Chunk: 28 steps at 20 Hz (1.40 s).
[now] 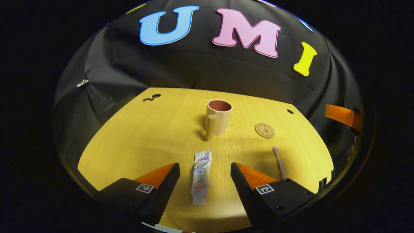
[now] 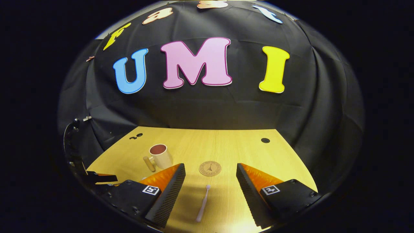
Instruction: Put the toothbrush and toothpaste on the desktop into the cup, then pick up the cup and place it on the coaster on the desktop.
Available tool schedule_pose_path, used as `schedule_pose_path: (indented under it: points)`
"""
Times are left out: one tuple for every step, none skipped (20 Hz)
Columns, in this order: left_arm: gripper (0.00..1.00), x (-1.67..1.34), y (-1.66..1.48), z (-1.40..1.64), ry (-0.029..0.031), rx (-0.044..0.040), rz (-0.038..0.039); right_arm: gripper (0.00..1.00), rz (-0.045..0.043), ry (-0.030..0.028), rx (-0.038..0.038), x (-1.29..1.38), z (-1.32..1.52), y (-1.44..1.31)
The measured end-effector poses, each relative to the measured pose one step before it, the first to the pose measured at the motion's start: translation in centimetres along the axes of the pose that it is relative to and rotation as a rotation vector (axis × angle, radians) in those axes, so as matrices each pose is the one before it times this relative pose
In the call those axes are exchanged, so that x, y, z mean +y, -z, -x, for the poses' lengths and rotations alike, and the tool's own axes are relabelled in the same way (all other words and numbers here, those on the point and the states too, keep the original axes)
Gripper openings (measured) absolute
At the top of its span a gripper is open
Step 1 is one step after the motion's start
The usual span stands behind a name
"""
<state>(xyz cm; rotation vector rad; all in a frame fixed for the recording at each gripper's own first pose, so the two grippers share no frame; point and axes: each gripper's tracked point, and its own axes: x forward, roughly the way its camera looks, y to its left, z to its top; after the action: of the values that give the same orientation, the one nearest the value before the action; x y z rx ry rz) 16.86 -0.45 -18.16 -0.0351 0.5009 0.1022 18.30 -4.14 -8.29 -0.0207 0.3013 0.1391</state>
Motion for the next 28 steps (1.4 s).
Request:
schedule_pose_path:
  points:
    - [0.98,-0.085,0.454,-0.672,-0.0021,0.01667,-0.00441,0.97,0.00128,0.00568,0.00968,-0.426,-0.471,0.144]
    - [0.98,0.072,0.458,-0.794,-0.00583,0.016,-0.00899,0.98,-0.00358,0.00281,0.00872,-0.266,-0.352,0.143]
    - [0.98,0.105,0.402,-0.603,-0.00613,0.01608,-0.00955,0.98,-0.00585,0.00215,0.01192,-0.194,-0.276,0.238]
    - [0.98,0.062,0.494,-0.687,-0.00301,0.01663,-0.00684,0.98,-0.00238,0.00491,0.01287,-0.313,-0.439,0.337]
    - [0.98,0.042,0.515,-0.576,-0.00104,0.01664,-0.00116,0.98,0.00035,0.00531,0.00922,-0.301,-0.413,0.275]
    - [0.98,0.078,0.385,-0.556,-0.00215,0.01401,0.00231,0.98,0.00111,0.00457,0.01045,-0.277,-0.336,0.332]
    - [0.98,0.17,0.295,-0.352,-0.00532,0.01584,-0.00065,0.98,-0.00106,-0.00011,0.01183,-0.165,-0.255,0.336]
    - [0.98,0.337,0.476,-0.606,-0.00935,0.01798,-0.00321,0.98,-0.00106,-0.00369,0.01245,0.07,-0.075,0.394]
    - [0.98,0.213,0.387,-0.553,-0.00414,0.01194,-0.0024,0.98,-0.00063,-0.00437,0.0113,-0.01,-0.134,0.215]
    - [0.98,0.211,0.196,-0.336,-0.00312,0.01071,-0.00123,0.98,-0.00031,-0.00253,0.00963,-0.099,-0.248,0.191]
    - [0.98,0.088,0.37,-0.437,-0.00042,0.01393,0.00205,0.98,-0.00221,-0.00128,0.00789,-0.097,-0.217,0.106]
    - [0.92,-0.022,0.291,-0.278,0.00049,0.01439,0.0033,0.98,-0.00283,-0.00038,0.00705,0.02,-0.177,0.224]
    - [0.98,-0.085,0.401,-0.314,0.00433,0.01765,0.00648,0.98,-0.00246,-0.00007,0.0104,-0.019,-0.128,0.245]
    - [0.96,-0.07,0.299,-0.137,-0.00389,0.01768,0.00155,0.98,-0.00018,0.00128,0.01237,-0.069,-0.31,0.422]
    - [0.96,-0.051,-0.264,-0.027,-0.00888,-0.01452,-0.0205,0.98,0.00283,0.00459,0.01191,-0.126,-0.282,0.31]
    - [0.93,-0.218,0.214,-0.338,-0.00282,0.00264,-0.02344,0.98,0.00017,0.00108,0.01392,-0.105,-0.2,0.317]
    - [0.89,-0.18,-0.172,-0.172,0.00813,-0.01111,-0.02034,0.98,-0.00465,-0.00194,0.01298,-0.118,-0.193,0.367]
    - [0.82,-0.506,-0.047,-0.07,0.00959,-0.00096,-0.01219,0.98,-0.00734,-0.00112,0.01266,0.041,-0.015,0.24]
    - [0.71,-0.148,-0.11,-0.305,0.00812,-0.00249,-0.0097,0.98,-0.00765,0.00027,0.01305,-0.021,-0.135,0.311]
    - [0.62,-0.315,0.043,0.23,0.00286,0.00171,-0.01229,0.98,-0.0054,-0.00188,0.00916,-0.058,-0.171,0.391]
    - [0.53,-0.278,-0.204,0.196,0.00639,-0.00803,-0.0118,0.98,-0.00148,-0.00003,0.01038,-0.03,-0.181,0.313]
    - [0.47,-0.258,0.092,-0.316,0.00221,0.00376,-0.00946,0.98,-0.0003,-0.00211,0.01352,0.048,-0.216,0.422]
    - [0.47,-0.023,-0.123,0.095,-0.00612,0.00179,-0.0125,0.98,-0.00293,-0.00121,0.01717,0.075,-0.138,0.46]
    - [0.38,0.053,0.013,-0.068,-0.00151,0.00673,-0.01238,0.98,-0.00806,-0.00473,0.01819,0.044,-0.126,0.578]
    - [0.41,-0.056,-0.091,0.023,0.00151,0.00183,-0.00818,0.98,-0.01027,-0.00638,0.01757,0.156,-0.162,0.541]
    - [0.33,-0.074,-0.006,-0.04,0.00209,0.00113,-0.0038,0.98,-0.00874,-0.00511,0.01621,0.118,-0.173,0.399]
    - [0.33,-0.047,-0.067,0.062,0.0055,0.00122,0.00072,0.87,-0.00161,-0.00365,0.01231,0.153,-0.267,0.374]
    - [0.3,-0.089,0.006,-0.033,0.00984,0.00587,0.0073,0.97,0.00274,-0.00284,0.01457,0.069,-0.301,0.484]
